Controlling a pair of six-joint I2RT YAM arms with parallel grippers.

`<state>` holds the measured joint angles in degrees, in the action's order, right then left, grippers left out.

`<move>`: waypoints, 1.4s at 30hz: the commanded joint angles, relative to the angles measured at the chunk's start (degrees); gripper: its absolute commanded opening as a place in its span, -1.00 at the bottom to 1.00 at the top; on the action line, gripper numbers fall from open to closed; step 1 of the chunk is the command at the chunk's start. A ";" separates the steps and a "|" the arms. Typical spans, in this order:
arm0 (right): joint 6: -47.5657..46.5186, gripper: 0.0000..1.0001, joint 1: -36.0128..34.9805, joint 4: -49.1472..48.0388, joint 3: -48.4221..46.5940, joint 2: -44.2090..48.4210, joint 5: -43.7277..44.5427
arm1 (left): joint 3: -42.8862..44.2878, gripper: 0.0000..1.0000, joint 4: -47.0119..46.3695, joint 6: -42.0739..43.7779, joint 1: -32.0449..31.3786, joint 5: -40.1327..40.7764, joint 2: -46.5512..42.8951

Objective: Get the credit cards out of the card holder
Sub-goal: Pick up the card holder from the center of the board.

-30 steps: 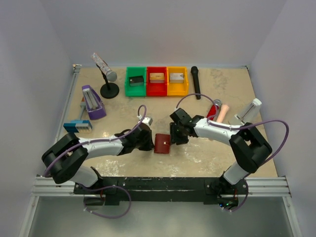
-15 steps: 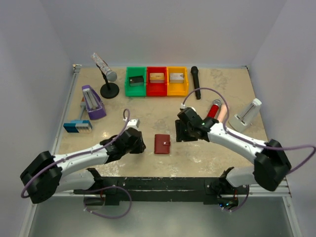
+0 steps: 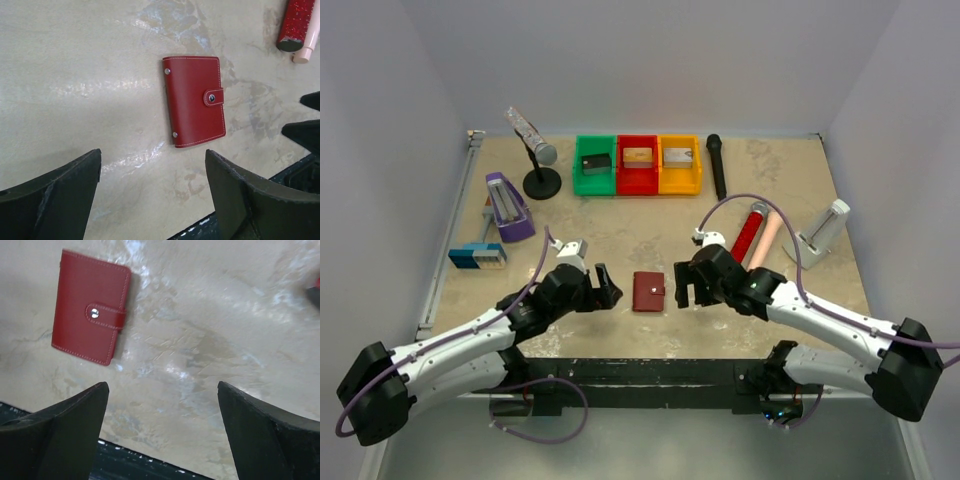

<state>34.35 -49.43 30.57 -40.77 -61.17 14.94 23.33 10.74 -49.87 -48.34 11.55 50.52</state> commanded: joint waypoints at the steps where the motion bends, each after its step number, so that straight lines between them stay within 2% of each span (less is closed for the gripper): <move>1: 3.79 0.84 0.12 -11.92 1.75 -2.19 -14.75 | -1.62 0.72 -8.71 -0.49 0.26 -6.36 0.27; 6: 8.45 0.69 0.74 -21.06 5.09 -5.79 -19.94 | 0.48 0.47 -12.06 0.03 0.17 -8.21 5.54; 9: 10.64 0.59 1.00 -23.09 5.44 -9.05 -20.83 | 2.24 0.36 -13.02 0.03 0.26 -8.74 9.84; 12: 12.76 0.43 2.05 -24.85 6.14 -11.51 -21.79 | 3.38 0.10 -14.08 -0.41 0.35 -9.18 13.54; 14: 13.55 0.36 2.67 -25.29 6.58 -12.66 -22.14 | 3.91 0.01 -14.87 -0.49 0.26 -9.18 15.47; 28: 15.66 0.06 6.80 -33.20 9.40 -20.13 -27.42 | 5.76 -0.08 -16.37 -0.49 0.26 -8.21 21.02; 42: 16.01 -0.20 7.33 -36.54 10.80 -21.63 -29.09 | 4.44 -0.24 -17.69 -1.02 0.26 -8.04 23.83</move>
<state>50.13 -42.30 -4.32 -31.03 -82.50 -13.17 27.14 -3.81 -50.28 -48.34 3.18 74.30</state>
